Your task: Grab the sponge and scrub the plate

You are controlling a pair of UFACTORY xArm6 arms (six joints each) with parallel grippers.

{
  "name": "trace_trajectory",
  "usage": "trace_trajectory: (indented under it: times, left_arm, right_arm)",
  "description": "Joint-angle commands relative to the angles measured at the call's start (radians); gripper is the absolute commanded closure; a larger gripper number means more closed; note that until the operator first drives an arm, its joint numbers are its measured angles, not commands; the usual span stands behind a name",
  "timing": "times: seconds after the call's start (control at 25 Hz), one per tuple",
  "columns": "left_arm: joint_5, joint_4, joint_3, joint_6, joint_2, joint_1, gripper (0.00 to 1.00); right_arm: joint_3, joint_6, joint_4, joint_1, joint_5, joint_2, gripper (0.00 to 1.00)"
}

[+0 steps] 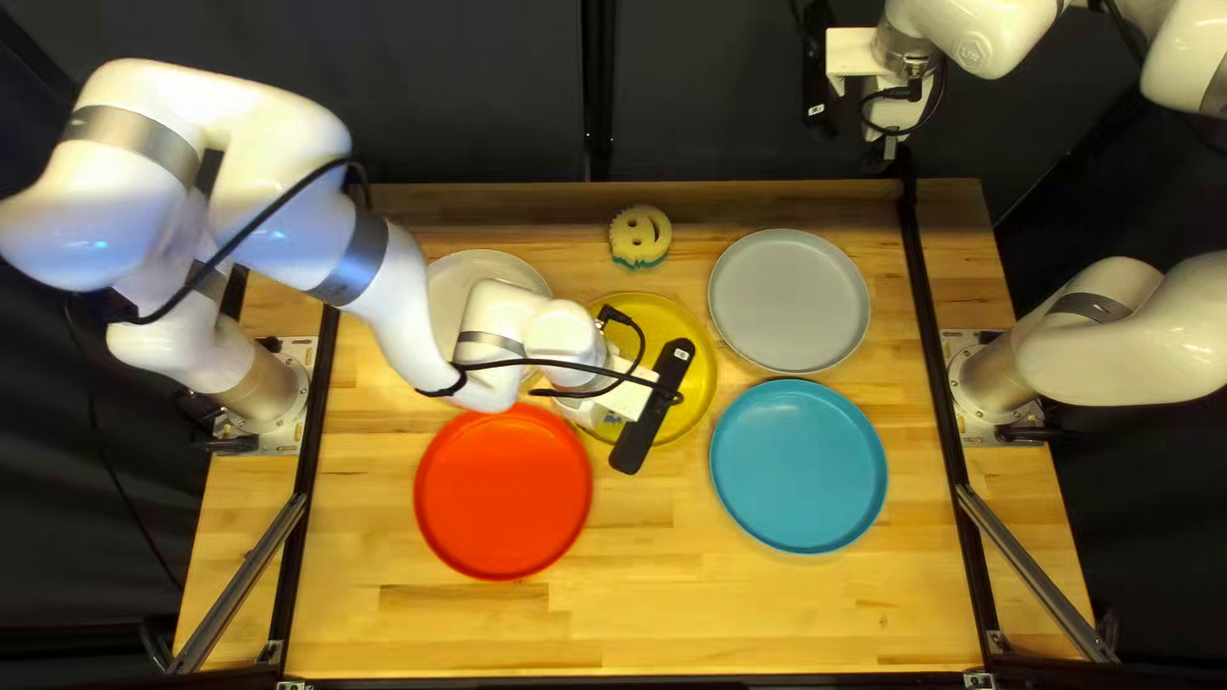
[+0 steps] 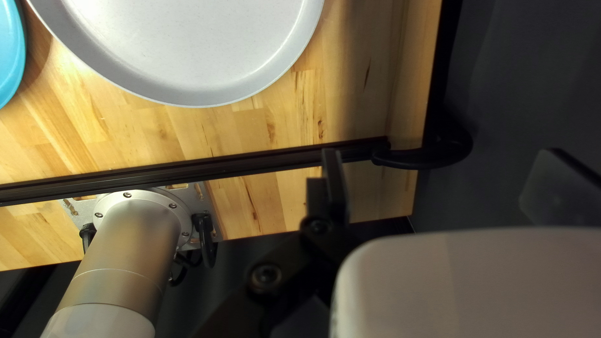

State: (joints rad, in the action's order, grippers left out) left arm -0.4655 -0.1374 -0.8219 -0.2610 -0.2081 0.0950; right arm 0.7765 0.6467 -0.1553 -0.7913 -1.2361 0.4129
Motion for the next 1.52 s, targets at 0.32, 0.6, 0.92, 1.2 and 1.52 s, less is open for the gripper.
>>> trace_trajectory:
  times: [0.32, 0.6, 0.92, 1.2, 1.52]
  left_arm:
    - [-0.06, 0.035, -0.305, -0.106, -0.214, -0.03, 1.0]
    - [-0.037, 0.063, -0.313, -0.171, -0.246, -0.049, 1.0]
    - [-0.007, 0.049, -0.102, -0.111, -0.086, -0.041, 1.0]
    - [0.01, 0.049, 0.028, -0.079, 0.004, -0.05, 1.0]
    - [-0.025, 0.056, -0.101, -0.099, -0.07, -0.073, 1.0]
  right_arm:
    - [0.0, 0.0, 0.0, 0.0, 0.0, 0.0, 0.0]
    - [0.0, 0.0, 0.0, 0.0, 0.0, 0.0, 0.0]
    - [0.0, 0.0, 0.0, 0.0, 0.0, 0.0, 0.0]
    - [0.0, 0.0, 0.0, 0.0, 0.0, 0.0, 0.0]
    - [0.0, 0.0, 0.0, 0.0, 0.0, 0.0, 0.0]
